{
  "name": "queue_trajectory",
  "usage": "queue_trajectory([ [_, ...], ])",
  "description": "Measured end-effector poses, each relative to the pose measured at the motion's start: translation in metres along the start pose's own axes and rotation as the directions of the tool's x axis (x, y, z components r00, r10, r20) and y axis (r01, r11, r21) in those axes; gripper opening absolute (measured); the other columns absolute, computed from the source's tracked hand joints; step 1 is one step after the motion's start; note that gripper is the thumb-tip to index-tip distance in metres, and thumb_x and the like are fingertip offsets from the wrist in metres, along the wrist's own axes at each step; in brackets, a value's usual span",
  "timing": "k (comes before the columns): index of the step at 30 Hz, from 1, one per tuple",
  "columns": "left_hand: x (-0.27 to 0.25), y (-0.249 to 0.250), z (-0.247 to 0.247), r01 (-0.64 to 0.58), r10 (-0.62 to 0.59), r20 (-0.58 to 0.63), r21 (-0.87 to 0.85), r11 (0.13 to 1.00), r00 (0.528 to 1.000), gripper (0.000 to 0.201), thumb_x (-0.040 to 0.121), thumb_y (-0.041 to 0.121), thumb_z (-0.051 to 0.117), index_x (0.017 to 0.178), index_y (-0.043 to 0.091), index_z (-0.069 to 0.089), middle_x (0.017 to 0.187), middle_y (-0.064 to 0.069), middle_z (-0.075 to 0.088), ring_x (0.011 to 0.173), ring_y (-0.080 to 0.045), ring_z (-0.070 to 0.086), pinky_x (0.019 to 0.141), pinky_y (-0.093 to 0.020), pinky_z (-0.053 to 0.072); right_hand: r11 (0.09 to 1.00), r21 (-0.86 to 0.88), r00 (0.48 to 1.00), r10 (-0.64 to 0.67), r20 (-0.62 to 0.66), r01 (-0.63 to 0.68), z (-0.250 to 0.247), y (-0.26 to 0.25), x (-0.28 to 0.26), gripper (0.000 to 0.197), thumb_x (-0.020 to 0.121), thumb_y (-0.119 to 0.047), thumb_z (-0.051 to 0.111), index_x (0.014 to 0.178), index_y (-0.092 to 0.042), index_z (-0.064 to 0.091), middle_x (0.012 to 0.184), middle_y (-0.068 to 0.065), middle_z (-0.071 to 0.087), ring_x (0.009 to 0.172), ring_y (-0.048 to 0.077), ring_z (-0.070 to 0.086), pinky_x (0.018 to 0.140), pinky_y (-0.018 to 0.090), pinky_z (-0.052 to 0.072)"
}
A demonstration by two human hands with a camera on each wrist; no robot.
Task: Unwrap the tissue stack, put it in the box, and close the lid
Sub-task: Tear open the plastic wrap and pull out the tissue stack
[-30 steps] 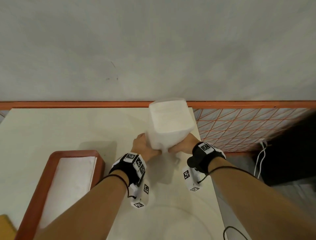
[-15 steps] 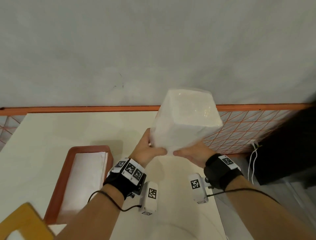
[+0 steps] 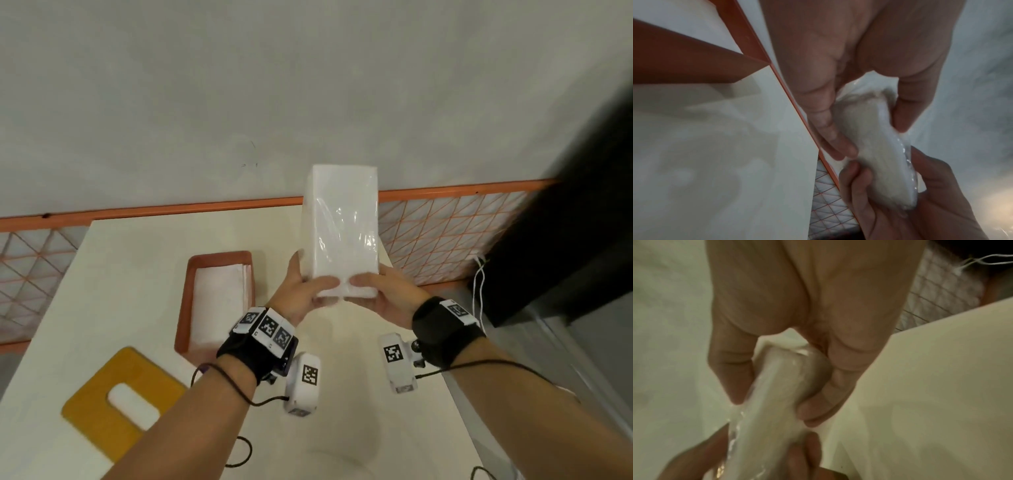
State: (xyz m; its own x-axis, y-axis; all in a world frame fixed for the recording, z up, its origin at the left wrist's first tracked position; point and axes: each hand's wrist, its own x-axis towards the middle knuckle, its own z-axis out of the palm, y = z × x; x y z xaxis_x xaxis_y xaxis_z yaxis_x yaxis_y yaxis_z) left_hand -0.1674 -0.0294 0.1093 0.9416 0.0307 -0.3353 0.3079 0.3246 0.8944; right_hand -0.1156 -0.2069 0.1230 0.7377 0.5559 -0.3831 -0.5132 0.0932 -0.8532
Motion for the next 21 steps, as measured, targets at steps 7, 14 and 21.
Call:
queue_trajectory([
  [7, -0.043, -0.028, -0.013, 0.040, -0.042, 0.005, 0.230, 0.972, 0.999, 0.099, 0.081, 0.036, 0.075, 0.144, 0.057, 0.002, 0.129, 0.012, 0.039, 0.121, -0.017, 0.046, 0.100, -0.053, 0.047, 0.949, 0.233, 0.955, 0.251, -0.160, -0.210, 0.014, 0.041, -0.025, 0.038, 0.072, -0.015, 0.080, 0.104, -0.004, 0.064, 0.104, 0.017, 0.063, 0.085, 0.027, 0.061, 0.085, 0.030, 0.052],
  [14, -0.037, -0.053, -0.021, 0.028, -0.027, -0.011, 0.232, 0.972, 1.000, 0.066, 0.082, 0.024, 0.076, 0.137, 0.043, 0.044, 0.148, 0.002, 0.038, 0.127, -0.023, 0.049, 0.079, -0.042, 0.061, 0.949, -0.069, 0.924, 0.279, -0.262, -0.306, 0.012, 0.055, -0.024, 0.073, 0.079, -0.045, 0.074, 0.135, -0.043, 0.028, 0.122, 0.017, 0.055, 0.072, 0.036, 0.065, 0.063, 0.038, 0.058],
  [21, -0.018, -0.033, -0.009, 0.081, -0.038, -0.187, 0.229, 0.970, 0.982, 0.055, 0.076, 0.034, 0.080, 0.125, 0.036, 0.055, 0.136, -0.006, 0.050, 0.109, -0.026, 0.062, 0.069, -0.034, 0.062, 0.742, -0.655, 0.982, 0.025, -0.187, -0.143, -0.004, 0.030, -0.015, 0.077, 0.076, -0.055, 0.072, 0.139, -0.030, 0.035, 0.093, 0.008, 0.074, 0.068, 0.017, 0.066, 0.063, 0.030, 0.052],
])
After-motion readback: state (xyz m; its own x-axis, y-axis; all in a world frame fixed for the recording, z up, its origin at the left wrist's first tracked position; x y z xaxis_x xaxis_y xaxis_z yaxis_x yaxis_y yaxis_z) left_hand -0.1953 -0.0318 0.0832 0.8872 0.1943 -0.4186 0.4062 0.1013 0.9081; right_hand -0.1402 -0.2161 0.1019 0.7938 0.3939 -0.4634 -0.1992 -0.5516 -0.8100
